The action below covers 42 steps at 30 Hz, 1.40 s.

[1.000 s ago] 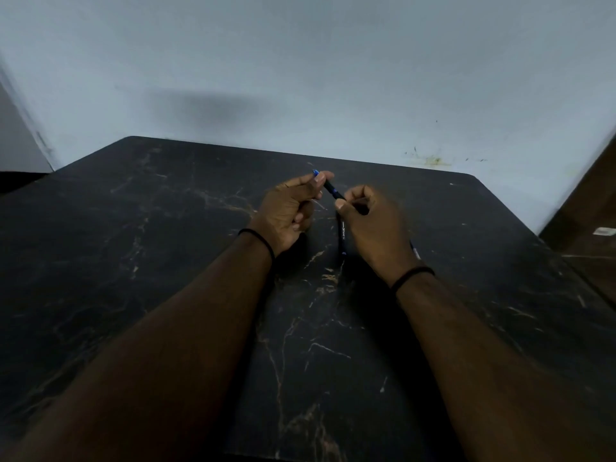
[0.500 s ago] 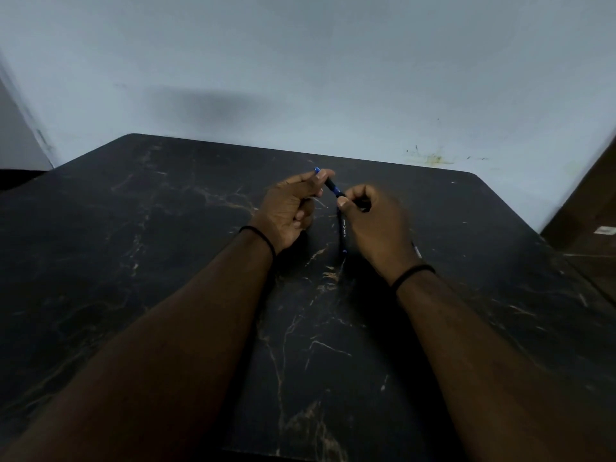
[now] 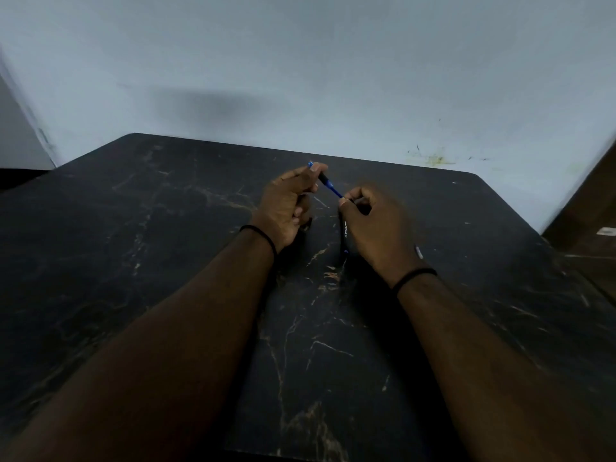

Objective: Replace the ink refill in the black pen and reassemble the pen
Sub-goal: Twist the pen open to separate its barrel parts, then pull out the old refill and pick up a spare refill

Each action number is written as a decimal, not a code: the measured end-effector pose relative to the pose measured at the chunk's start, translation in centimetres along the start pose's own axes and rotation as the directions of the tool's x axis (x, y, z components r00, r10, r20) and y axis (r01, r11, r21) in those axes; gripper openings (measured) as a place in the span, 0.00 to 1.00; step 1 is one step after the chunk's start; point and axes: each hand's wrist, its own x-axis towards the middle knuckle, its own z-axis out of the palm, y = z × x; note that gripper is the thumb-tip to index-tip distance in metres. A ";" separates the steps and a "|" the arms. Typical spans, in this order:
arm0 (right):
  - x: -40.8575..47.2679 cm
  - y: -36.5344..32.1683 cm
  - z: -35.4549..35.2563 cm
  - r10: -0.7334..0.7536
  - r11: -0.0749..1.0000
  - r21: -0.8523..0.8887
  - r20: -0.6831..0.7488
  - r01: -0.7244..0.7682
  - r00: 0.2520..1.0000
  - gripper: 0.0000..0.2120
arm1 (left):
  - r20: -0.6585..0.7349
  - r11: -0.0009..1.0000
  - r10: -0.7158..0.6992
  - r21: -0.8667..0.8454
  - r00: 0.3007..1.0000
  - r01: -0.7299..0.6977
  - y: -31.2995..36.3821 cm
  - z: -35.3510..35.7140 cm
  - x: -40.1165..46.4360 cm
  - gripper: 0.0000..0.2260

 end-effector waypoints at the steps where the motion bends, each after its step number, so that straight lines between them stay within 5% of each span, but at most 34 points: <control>1: 0.0 0.0 -0.1 -0.008 1.000 -0.028 0.002 0.008 1.000 0.06 | -0.040 1.000 0.019 0.016 0.999 -0.019 0.2 0.1 0.0 0.08; 7: -0.2 -0.2 -0.5 -0.077 0.988 -0.134 -0.034 0.072 0.996 0.07 | -0.289 0.996 0.080 -0.018 0.954 -0.088 1.0 0.0 0.2 0.11; 10: -0.2 -0.3 -0.7 -0.087 0.990 -0.118 -0.126 0.073 0.988 0.05 | -0.351 0.956 0.223 0.262 0.909 -0.133 0.8 0.0 0.5 0.13; 14: -0.1 -0.6 -0.9 -0.105 0.993 -0.083 -0.230 0.088 0.967 0.03 | -0.128 0.683 0.318 0.718 0.939 -0.133 -0.3 0.4 0.5 0.18; 16: -0.1 -0.6 -0.9 -0.079 0.996 -0.061 -0.235 0.067 0.969 0.03 | -0.033 0.410 0.337 0.905 0.941 -0.115 -0.8 0.5 0.3 0.22; 18: 0.0 -0.5 -0.8 -0.056 0.998 -0.049 -0.222 0.046 0.973 0.04 | 0.028 0.197 0.331 0.975 0.943 -0.098 -0.9 0.7 0.1 0.23; 23: -0.1 -0.5 -0.7 -0.057 0.998 -0.045 -0.209 0.048 0.976 0.07 | 0.021 0.008 0.253 1.000 0.967 -0.024 -0.8 0.8 0.1 0.18; 31: -0.1 -0.3 -0.5 -0.065 0.998 -0.016 -0.215 0.063 0.974 0.06 | 0.004 -0.094 0.296 0.995 0.955 0.025 -1.1 0.9 0.1 0.17; 34: -0.2 -0.4 -0.5 -0.050 0.999 0.008 -0.237 0.054 0.970 0.06 | 0.010 -0.016 0.340 1.000 0.940 -0.005 -1.1 0.9 -0.1 0.17; 38: -0.2 -0.8 -0.6 0.005 0.990 0.135 -0.304 0.038 0.953 0.02 | 0.146 0.105 0.477 0.970 0.866 -0.221 -0.6 1.6 -0.6 0.11; 42: -0.1 -1.5 -1.2 -0.007 0.978 0.189 -0.416 0.093 0.910 0.01 | 0.325 0.184 0.453 0.877 0.830 -0.444 -0.7 2.9 -1.7 0.06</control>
